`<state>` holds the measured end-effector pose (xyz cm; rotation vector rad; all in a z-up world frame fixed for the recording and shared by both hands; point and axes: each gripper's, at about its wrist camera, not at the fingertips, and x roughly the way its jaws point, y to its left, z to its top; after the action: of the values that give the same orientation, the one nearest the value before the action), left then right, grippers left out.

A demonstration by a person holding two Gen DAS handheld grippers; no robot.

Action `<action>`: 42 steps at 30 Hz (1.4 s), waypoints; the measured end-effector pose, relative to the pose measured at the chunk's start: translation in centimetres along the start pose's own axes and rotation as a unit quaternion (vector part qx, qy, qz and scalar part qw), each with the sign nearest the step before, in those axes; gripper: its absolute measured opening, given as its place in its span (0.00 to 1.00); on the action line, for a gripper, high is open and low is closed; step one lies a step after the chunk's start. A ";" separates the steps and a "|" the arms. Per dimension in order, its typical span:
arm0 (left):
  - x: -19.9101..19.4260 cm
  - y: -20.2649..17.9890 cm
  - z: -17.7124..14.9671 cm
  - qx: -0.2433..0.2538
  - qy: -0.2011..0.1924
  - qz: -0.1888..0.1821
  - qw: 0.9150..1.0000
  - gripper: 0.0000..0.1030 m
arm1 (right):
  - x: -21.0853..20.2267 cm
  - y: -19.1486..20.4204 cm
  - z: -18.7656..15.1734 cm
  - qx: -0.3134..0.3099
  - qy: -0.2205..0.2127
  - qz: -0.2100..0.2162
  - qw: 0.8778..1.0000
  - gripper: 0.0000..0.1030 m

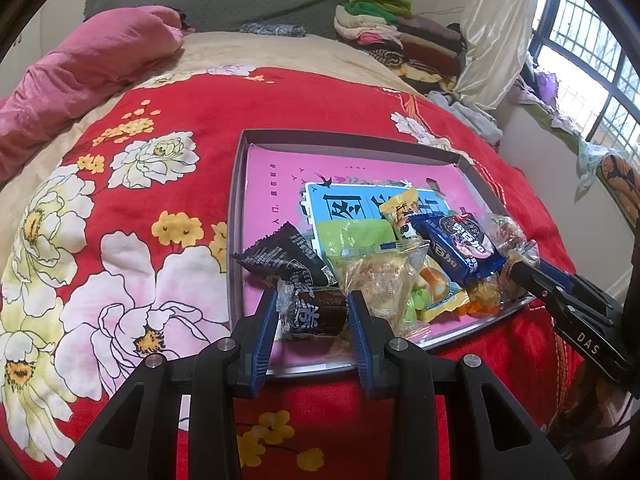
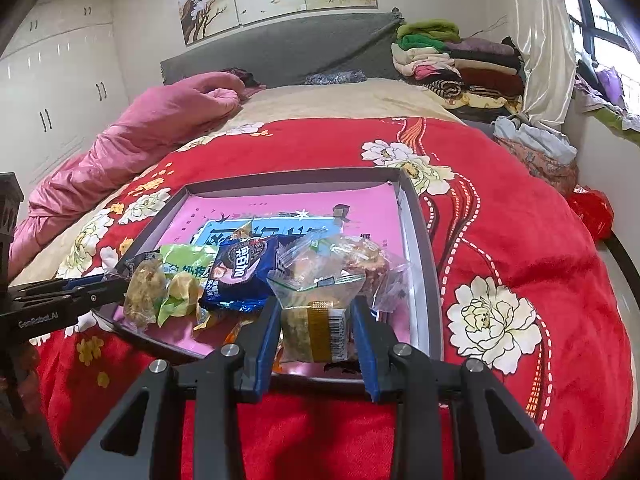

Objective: Organize snacks
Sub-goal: 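Lower the candy into the tray with the left tool while the right tool lowers the biscuit packet, then open both tools and pull them back from the tray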

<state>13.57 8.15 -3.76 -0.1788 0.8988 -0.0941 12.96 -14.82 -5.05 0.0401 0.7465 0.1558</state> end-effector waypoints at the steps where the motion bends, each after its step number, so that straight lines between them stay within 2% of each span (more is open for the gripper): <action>1: 0.0 0.0 0.0 0.001 0.000 0.000 1.000 0.35 | 0.0 0.0 0.0 0.000 0.001 0.002 1.000 0.35; 10: -0.1 -0.3 -0.2 0.005 -0.003 -0.020 1.000 0.35 | -0.4 0.2 -0.4 0.001 0.005 0.009 1.000 0.35; 18: -0.2 0.0 -0.2 0.000 -0.004 -0.025 1.000 0.37 | -0.8 0.2 -0.3 0.002 0.002 0.008 1.000 0.35; 23: -1.1 0.0 -0.3 -0.001 -0.011 -0.028 1.000 0.53 | -1.4 0.0 -0.2 0.004 -0.003 0.007 1.000 0.37; 28: -1.8 -0.5 -0.4 0.010 -0.016 -0.020 1.000 0.58 | -2.1 -0.2 -0.1 0.007 -0.004 0.007 1.000 0.40; 33: -3.0 -0.7 -0.7 0.005 -0.020 -0.019 1.000 0.67 | -3.4 0.1 0.0 0.005 -0.017 0.006 1.000 0.51; 35: -3.6 -0.7 -0.9 -0.004 -0.018 -0.015 1.000 0.74 | -4.1 0.3 0.0 0.001 -0.023 0.003 1.000 0.54; 38: -4.6 -1.0 -1.5 -0.020 -0.012 -0.019 1.000 0.75 | -5.4 0.9 -0.1 -0.007 -0.028 -0.003 1.000 0.59; 42: -6.0 -2.2 -2.8 -0.020 -0.005 -0.002 1.000 0.76 | -7.0 1.6 -0.6 -0.015 -0.033 -0.010 0.999 0.68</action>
<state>7.67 6.57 -0.39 -0.2178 0.8912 -0.0783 7.28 -14.36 -0.66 0.0097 0.6775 0.1455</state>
